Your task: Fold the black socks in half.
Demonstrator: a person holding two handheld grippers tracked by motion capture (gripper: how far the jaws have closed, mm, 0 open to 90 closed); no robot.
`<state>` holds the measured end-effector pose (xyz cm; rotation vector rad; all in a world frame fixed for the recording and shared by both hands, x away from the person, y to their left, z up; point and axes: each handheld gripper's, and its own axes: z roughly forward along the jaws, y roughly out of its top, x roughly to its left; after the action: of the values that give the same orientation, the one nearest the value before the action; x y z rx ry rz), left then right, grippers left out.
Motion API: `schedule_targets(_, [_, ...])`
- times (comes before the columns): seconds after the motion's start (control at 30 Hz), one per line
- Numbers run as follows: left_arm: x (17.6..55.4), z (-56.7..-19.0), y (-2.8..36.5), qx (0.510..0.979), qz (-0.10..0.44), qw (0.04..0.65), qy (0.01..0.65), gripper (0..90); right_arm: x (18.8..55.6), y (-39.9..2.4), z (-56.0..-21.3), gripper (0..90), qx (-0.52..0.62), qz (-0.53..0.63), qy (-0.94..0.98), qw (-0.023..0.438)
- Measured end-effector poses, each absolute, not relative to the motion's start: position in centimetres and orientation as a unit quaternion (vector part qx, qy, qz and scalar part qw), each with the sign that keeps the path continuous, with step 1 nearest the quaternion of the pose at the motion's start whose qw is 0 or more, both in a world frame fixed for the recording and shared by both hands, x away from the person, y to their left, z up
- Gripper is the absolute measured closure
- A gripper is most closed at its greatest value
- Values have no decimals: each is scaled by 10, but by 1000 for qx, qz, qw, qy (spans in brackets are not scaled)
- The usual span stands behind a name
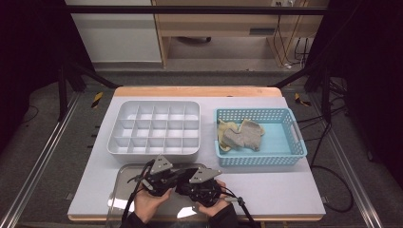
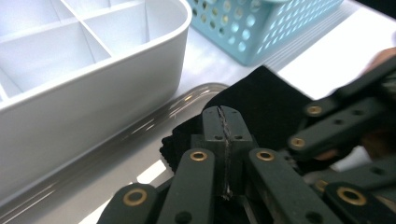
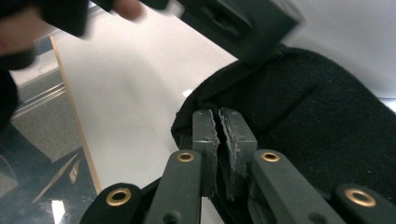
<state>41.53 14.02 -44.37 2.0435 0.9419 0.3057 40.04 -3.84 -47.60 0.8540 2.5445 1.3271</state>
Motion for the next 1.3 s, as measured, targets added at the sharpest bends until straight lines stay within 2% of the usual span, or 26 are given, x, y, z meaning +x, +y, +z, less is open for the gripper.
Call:
schedule_targets(0.27, [419,-458,145,819,117,406,388,897,391,-60,-462,799,288,469,833,66])
schedule_targets(0.47, [415,-460,144,823,121,403,382,897,398,-93,-456,893,326,472,814,91])
schedule_targets(0.63, [412,-461,145,824,122,403,378,896,401,-98,-476,900,333,441,827,103])
schedule_targets(0.8, [411,-462,145,823,124,405,378,896,400,-97,-473,900,331,450,823,108])
schedule_targets(1.0, [410,-463,145,824,125,406,375,896,413,-98,-467,867,347,471,798,144])
schedule_targets(1.2, [410,-463,145,823,126,407,376,896,415,-103,-468,843,353,465,800,141])
schedule_targets(1.3, [410,-463,144,822,127,408,376,896,408,-118,-458,786,361,481,787,136])
